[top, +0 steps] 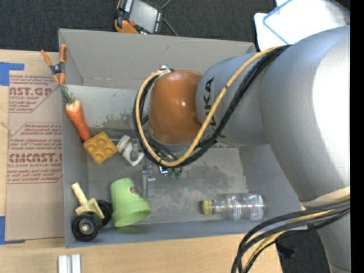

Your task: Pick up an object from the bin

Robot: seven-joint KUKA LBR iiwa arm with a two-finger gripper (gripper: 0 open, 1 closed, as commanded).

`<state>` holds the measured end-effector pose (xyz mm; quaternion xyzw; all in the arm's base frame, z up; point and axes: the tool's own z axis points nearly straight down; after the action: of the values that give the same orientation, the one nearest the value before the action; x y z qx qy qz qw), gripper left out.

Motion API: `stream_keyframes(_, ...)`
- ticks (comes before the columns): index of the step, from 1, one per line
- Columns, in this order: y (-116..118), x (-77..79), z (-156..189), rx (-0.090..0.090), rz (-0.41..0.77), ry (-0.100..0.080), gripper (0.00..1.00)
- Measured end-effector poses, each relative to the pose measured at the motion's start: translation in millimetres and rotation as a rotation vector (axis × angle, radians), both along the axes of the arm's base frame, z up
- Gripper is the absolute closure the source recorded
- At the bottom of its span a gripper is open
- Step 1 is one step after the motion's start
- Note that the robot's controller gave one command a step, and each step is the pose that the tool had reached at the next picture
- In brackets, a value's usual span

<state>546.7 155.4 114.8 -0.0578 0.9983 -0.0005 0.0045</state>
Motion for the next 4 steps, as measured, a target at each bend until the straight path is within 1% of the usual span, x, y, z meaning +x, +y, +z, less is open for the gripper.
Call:
stream_keyframes(1,26.5,-24.0,38.1,0.006,-0.148,-0.003,0.0)
stream_keyframes(2,48.5,44.0,-11.5,0.0,0.173,0.007,0.0)
stream_keyframes(3,33.3,-6.3,-41.5,0.014,-0.202,-0.016,0.0)
stream_keyframes(4,85.3,43.2,-43.7,-0.001,-0.238,0.003,1.0)
